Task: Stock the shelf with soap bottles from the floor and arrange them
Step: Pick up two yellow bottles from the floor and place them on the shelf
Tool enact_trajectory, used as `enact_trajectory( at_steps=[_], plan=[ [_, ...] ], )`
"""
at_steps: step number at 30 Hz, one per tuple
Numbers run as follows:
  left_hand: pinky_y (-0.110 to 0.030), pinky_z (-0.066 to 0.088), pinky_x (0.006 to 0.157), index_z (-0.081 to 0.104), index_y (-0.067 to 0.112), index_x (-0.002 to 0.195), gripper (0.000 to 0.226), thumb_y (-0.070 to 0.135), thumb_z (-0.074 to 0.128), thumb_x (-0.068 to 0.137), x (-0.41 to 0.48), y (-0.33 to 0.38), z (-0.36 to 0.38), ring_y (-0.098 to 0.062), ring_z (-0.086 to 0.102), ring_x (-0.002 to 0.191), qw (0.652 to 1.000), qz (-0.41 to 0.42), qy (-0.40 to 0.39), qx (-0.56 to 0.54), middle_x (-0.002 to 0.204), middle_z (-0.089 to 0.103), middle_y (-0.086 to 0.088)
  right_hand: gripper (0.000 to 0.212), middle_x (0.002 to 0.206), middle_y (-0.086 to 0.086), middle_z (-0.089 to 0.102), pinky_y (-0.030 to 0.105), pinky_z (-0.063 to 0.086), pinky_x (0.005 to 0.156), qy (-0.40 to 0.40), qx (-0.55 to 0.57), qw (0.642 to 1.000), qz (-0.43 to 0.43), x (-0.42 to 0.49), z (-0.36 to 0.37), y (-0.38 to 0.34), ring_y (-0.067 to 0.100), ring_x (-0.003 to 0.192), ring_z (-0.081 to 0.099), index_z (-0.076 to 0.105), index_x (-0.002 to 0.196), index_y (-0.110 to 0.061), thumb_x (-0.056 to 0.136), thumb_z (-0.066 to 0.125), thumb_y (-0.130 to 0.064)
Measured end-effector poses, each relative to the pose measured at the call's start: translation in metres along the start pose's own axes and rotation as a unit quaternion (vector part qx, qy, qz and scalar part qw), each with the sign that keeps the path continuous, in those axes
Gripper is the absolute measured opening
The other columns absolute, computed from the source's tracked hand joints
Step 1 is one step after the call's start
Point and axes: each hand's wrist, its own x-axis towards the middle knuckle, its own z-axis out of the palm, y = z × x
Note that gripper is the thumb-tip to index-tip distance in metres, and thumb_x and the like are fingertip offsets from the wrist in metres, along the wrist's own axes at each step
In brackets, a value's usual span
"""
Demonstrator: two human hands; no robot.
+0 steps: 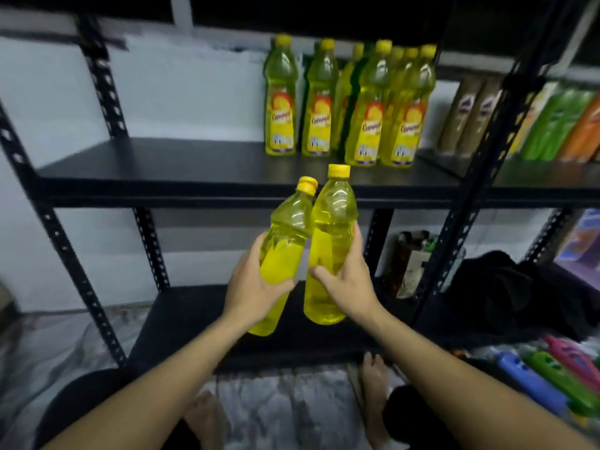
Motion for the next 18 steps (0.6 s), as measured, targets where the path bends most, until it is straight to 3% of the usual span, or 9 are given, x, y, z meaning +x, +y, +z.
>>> enact_trajectory(
  at_steps=[4, 7, 9, 11, 13, 16, 18],
  plan=[
    [-0.040, 0.049, 0.098, 0.029, 0.041, 0.150, 0.100, 0.046, 0.085, 0.067, 0.026, 0.044, -0.039, -0.014, 0.050, 0.125, 0.998, 0.043, 0.034, -0.023, 0.141, 0.051, 0.009, 0.115, 0.151, -0.007, 0.042, 0.046, 0.040, 0.113, -0.007, 0.006, 0.998, -0.065, 0.027, -0.023, -0.054, 0.012, 0.137, 0.044, 0.000, 0.156, -0.039, 0.073, 0.079, -0.026],
    [-0.040, 0.051, 0.098, 0.033, 0.044, 0.146, 0.098, 0.052, 0.083, 0.062, 0.055, 0.077, -0.061, -0.012, 0.055, 0.120, 0.995, 0.066, 0.062, -0.052, 0.134, 0.056, 0.011, 0.117, 0.153, -0.012, 0.040, 0.037, 0.038, 0.115, -0.022, 0.015, 0.994, -0.106, 0.056, -0.040, -0.091, 0.006, 0.137, 0.042, -0.003, 0.156, -0.040, 0.076, 0.080, -0.024],
    [-0.040, 0.053, 0.095, 0.036, 0.046, 0.143, 0.097, 0.057, 0.079, 0.057, 0.079, 0.099, -0.074, -0.012, 0.059, 0.115, 0.990, 0.081, 0.086, -0.071, 0.128, 0.061, 0.012, 0.119, 0.152, -0.021, 0.037, 0.020, 0.039, 0.107, -0.031, 0.021, 0.991, -0.130, 0.079, -0.049, -0.113, -0.008, 0.129, 0.045, -0.009, 0.155, -0.041, 0.079, 0.081, -0.023],
    [-0.040, 0.053, 0.094, 0.037, 0.046, 0.142, 0.096, 0.059, 0.077, 0.056, 0.103, 0.117, -0.086, -0.013, 0.061, 0.114, 0.986, 0.097, 0.103, -0.090, 0.126, 0.062, 0.012, 0.118, 0.140, -0.037, 0.032, 0.000, 0.037, 0.090, -0.028, 0.044, 0.987, -0.155, 0.106, -0.053, -0.128, -0.027, 0.112, 0.044, -0.008, 0.157, -0.035, 0.081, 0.080, -0.016],
    [-0.040, 0.053, 0.096, 0.035, 0.047, 0.142, 0.094, 0.056, 0.080, 0.060, 0.128, 0.132, -0.095, -0.014, 0.059, 0.116, 0.982, 0.108, 0.116, -0.107, 0.129, 0.060, 0.013, 0.113, 0.129, -0.044, 0.025, -0.007, 0.033, 0.082, -0.023, 0.063, 0.982, -0.175, 0.133, -0.053, -0.145, -0.040, 0.105, 0.034, -0.003, 0.156, -0.032, 0.082, 0.079, -0.009],
    [-0.041, 0.053, 0.097, 0.031, 0.050, 0.143, 0.092, 0.051, 0.084, 0.067, 0.165, 0.146, -0.104, -0.011, 0.055, 0.120, 0.977, 0.122, 0.127, -0.120, 0.133, 0.055, 0.016, 0.112, 0.126, -0.045, 0.028, -0.006, 0.034, 0.084, -0.009, 0.065, 0.976, -0.207, 0.171, -0.049, -0.166, -0.039, 0.108, 0.032, -0.004, 0.154, -0.037, 0.082, 0.079, -0.012],
    [-0.042, 0.053, 0.098, 0.030, 0.049, 0.144, 0.093, 0.053, 0.083, 0.068, 0.187, 0.148, -0.108, -0.011, 0.054, 0.122, 0.976, 0.127, 0.135, -0.115, 0.134, 0.054, 0.016, 0.112, 0.136, -0.033, 0.041, 0.007, 0.041, 0.096, -0.011, 0.061, 0.974, -0.219, 0.192, -0.043, -0.173, -0.020, 0.120, 0.045, -0.001, 0.155, -0.038, 0.081, 0.080, -0.015]
  ],
)
